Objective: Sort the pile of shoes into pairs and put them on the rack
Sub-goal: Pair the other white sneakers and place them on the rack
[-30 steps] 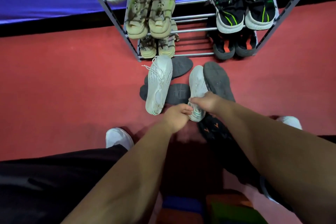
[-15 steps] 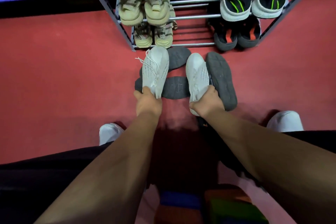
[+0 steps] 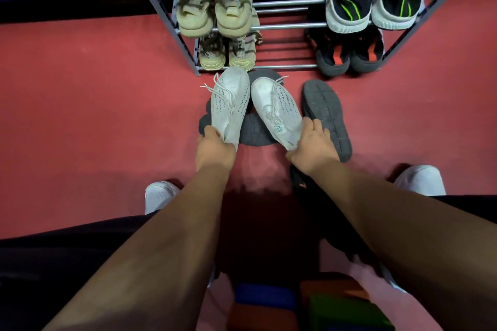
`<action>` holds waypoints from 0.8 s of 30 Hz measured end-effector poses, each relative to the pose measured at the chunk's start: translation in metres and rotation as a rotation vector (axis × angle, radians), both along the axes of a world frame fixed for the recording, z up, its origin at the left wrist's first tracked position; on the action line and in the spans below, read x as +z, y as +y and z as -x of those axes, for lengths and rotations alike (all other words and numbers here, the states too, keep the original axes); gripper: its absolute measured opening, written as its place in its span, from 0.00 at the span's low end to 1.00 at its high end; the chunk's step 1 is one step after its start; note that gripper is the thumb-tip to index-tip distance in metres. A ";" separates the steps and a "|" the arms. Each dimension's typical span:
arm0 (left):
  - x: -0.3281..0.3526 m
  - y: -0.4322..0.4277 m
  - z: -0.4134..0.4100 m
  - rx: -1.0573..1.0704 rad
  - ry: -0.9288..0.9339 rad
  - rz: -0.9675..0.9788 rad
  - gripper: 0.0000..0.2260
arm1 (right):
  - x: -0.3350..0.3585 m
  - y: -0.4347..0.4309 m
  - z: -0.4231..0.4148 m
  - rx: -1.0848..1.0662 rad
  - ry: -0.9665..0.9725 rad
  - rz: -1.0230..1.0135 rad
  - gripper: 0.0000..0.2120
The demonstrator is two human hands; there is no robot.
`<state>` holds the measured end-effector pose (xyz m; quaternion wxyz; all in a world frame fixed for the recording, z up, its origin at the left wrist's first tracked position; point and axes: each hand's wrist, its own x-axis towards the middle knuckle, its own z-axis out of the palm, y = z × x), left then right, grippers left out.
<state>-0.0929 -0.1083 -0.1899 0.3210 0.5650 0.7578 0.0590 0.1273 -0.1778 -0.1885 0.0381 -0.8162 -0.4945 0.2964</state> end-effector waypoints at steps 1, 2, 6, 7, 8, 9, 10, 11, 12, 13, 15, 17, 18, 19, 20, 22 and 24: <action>0.000 -0.002 -0.001 0.019 0.018 -0.008 0.16 | -0.002 0.001 -0.001 -0.009 0.021 0.022 0.41; -0.001 -0.005 -0.001 0.038 0.063 -0.005 0.19 | -0.003 0.001 0.000 -0.020 0.045 0.043 0.41; -0.007 -0.012 -0.003 0.129 0.131 -0.013 0.32 | -0.011 0.001 0.000 -0.026 0.085 0.061 0.39; -0.009 -0.011 -0.003 0.129 0.069 -0.055 0.30 | -0.012 0.001 0.000 -0.026 0.087 0.058 0.39; -0.010 -0.010 -0.003 0.115 0.012 -0.091 0.27 | -0.013 0.001 0.000 -0.026 0.089 0.060 0.39; -0.011 -0.008 -0.003 0.096 -0.017 -0.108 0.24 | -0.014 0.002 0.000 -0.028 0.090 0.066 0.39; -0.011 -0.006 -0.002 0.083 -0.026 -0.106 0.22 | -0.015 0.003 -0.001 -0.031 0.092 0.076 0.40; -0.011 -0.004 -0.001 0.078 -0.025 -0.093 0.21 | -0.016 0.004 -0.001 -0.035 0.094 0.087 0.41; -0.012 -0.003 0.000 0.077 -0.020 -0.080 0.20 | -0.017 0.006 -0.001 -0.036 0.097 0.096 0.42; -0.013 -0.002 0.001 0.072 -0.016 -0.071 0.21 | -0.018 0.007 0.000 -0.035 0.099 0.103 0.42; -0.017 -0.002 0.004 0.047 -0.014 -0.044 0.26 | -0.021 0.008 0.001 -0.034 0.096 0.110 0.44; -0.020 -0.001 0.006 0.016 -0.003 0.008 0.34 | -0.024 0.010 0.002 -0.038 0.090 0.116 0.46; -0.022 0.000 0.005 0.013 0.002 0.028 0.35 | -0.025 0.011 0.003 -0.040 0.088 0.119 0.47; -0.023 0.001 0.004 0.018 0.006 0.035 0.34 | -0.026 0.012 0.003 -0.038 0.087 0.120 0.47; -0.024 0.002 0.002 0.028 0.008 0.032 0.34 | -0.027 0.012 0.002 -0.034 0.083 0.119 0.47; -0.024 0.001 -0.005 0.066 0.017 0.033 0.35 | -0.028 0.013 0.001 -0.030 0.077 0.115 0.46; -0.022 -0.001 -0.011 0.097 0.017 0.057 0.38 | -0.028 0.014 0.001 -0.029 0.077 0.116 0.45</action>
